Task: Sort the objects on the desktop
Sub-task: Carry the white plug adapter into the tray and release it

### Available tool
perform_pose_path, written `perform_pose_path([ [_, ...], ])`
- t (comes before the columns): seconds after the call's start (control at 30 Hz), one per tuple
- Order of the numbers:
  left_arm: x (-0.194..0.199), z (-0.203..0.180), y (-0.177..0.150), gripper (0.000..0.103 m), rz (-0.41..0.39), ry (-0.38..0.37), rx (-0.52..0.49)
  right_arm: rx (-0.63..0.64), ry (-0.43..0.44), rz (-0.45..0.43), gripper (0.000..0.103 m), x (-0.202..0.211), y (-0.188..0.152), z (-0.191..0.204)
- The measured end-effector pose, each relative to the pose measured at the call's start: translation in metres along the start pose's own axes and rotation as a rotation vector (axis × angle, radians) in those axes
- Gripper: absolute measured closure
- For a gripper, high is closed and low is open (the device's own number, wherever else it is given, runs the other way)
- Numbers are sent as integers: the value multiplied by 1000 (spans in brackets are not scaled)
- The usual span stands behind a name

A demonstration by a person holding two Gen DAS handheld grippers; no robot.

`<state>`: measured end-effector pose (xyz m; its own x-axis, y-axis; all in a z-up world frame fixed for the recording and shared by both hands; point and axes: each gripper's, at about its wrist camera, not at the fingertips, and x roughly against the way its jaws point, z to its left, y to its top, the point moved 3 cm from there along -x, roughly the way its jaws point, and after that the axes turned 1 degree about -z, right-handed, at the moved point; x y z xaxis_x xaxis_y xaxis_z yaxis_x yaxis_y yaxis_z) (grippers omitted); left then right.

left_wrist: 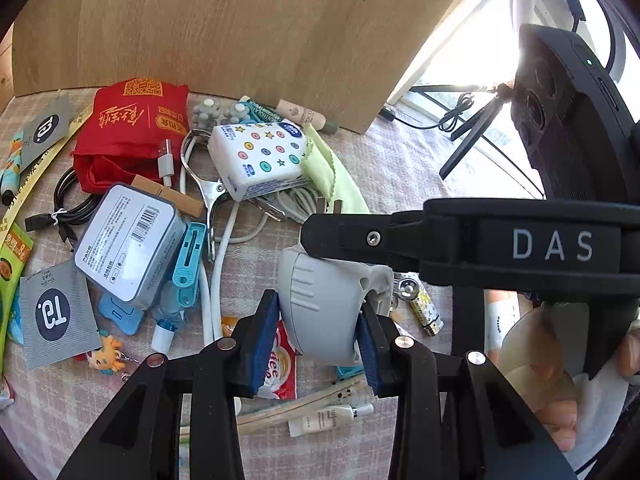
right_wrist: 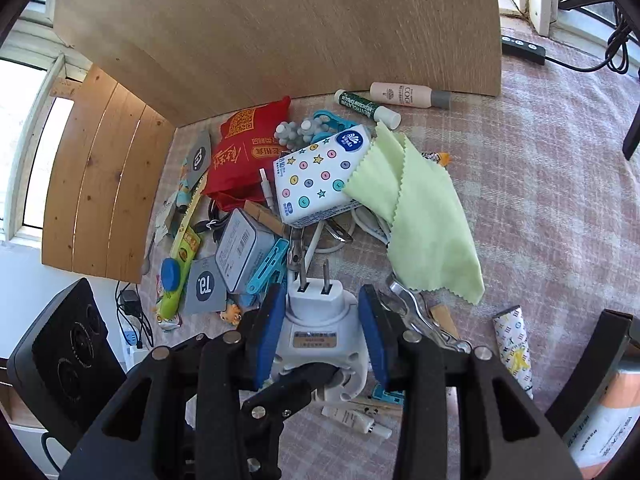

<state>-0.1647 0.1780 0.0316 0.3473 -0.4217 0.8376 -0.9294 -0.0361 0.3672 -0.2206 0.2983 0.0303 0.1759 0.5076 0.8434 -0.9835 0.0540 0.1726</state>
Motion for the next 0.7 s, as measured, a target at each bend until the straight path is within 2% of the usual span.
perform_pose_path([
  [0.3, 16, -75, -19, 68, 5, -83, -85, -24, -24, -58, 65, 81, -40, -37],
  [0.7, 0, -227, -62, 68, 75, -224, -280, -118, -126, -167, 65, 202, -116, -135],
])
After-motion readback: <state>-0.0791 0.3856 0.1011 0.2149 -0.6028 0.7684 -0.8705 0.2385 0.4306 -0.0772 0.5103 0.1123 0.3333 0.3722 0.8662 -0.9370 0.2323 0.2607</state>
